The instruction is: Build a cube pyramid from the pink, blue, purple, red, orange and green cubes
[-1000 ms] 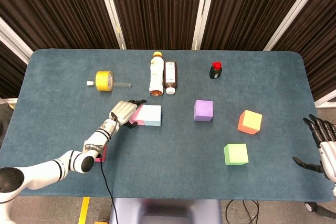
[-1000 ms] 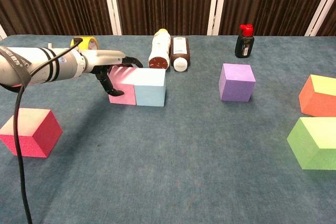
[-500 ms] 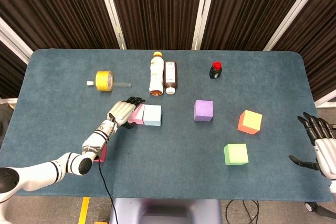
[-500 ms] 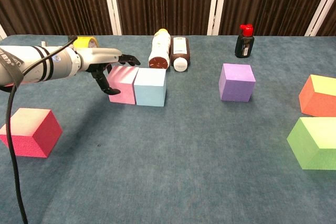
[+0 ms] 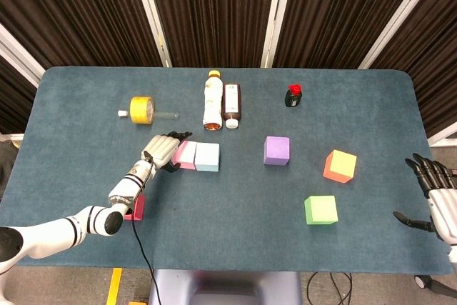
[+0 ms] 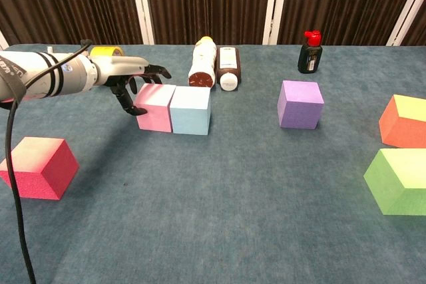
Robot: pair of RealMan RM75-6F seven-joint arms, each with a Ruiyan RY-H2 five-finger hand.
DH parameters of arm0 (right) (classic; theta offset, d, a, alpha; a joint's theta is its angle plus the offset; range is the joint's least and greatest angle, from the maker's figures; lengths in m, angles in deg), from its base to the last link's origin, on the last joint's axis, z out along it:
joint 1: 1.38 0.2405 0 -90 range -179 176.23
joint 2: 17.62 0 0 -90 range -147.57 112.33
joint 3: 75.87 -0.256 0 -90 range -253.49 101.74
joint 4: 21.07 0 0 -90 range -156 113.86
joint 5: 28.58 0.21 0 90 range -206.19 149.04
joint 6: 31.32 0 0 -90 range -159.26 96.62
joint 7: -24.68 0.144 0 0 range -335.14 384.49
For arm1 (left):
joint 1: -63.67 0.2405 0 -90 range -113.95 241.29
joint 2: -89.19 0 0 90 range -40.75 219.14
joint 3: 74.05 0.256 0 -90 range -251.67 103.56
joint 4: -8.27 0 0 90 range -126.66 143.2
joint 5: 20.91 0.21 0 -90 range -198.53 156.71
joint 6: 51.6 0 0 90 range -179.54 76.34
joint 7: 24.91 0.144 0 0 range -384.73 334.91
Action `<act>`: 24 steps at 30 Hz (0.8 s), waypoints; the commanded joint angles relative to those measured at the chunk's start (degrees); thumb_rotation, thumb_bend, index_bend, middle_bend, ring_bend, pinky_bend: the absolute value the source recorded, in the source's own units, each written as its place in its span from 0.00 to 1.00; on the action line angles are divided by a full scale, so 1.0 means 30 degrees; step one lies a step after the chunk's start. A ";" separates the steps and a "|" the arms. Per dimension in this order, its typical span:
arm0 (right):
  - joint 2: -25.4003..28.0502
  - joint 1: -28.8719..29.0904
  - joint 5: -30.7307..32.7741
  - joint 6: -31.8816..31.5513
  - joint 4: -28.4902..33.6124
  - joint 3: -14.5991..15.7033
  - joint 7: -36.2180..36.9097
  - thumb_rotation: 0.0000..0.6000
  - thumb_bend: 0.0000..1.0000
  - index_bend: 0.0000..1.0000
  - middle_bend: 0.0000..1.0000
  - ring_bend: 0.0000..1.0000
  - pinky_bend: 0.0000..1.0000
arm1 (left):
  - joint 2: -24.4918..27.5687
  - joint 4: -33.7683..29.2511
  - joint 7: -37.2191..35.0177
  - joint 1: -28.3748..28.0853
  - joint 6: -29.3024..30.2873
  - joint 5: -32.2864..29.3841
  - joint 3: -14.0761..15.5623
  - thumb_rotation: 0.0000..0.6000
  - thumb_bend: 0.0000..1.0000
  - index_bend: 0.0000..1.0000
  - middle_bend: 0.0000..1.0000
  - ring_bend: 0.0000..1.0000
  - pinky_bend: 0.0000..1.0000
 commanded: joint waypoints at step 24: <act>-0.0143 -0.0049 0.0275 0.0046 -0.0323 -0.0025 0.0155 1.00 0.19 0.00 0.11 0.00 0.11 | -0.0095 -0.0401 0.0454 -0.0303 0.0251 -0.0772 0.0076 1.00 0.37 0.09 0.23 0.20 0.28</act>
